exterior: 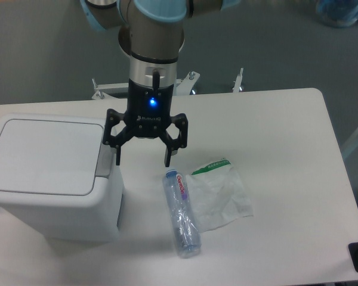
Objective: Open the trash can
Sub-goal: 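Press the gripper down on the grey lid button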
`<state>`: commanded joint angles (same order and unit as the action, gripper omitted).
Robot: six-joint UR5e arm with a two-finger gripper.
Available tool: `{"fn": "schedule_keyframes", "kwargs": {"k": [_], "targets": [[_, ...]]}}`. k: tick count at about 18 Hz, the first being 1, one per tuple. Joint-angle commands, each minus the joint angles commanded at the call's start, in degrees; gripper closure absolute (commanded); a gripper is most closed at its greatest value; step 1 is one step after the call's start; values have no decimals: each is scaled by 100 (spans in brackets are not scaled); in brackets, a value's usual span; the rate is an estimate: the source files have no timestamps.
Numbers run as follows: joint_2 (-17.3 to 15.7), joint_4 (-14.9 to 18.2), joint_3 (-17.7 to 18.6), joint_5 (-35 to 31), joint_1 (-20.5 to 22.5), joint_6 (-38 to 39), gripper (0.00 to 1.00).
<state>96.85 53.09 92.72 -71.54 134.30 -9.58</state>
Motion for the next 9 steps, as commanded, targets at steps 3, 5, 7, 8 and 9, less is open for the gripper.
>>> {"fn": "schedule_keyframes", "kwargs": {"k": [3, 5, 7, 8, 9], "targets": [[-9, 0, 0, 0, -9, 0, 0], [-9, 0, 0, 0, -9, 0, 0], [0, 0, 26, 0, -9, 0, 0], [0, 0, 26, 0, -9, 0, 0], [-9, 0, 26, 0, -18, 0, 0]]}}
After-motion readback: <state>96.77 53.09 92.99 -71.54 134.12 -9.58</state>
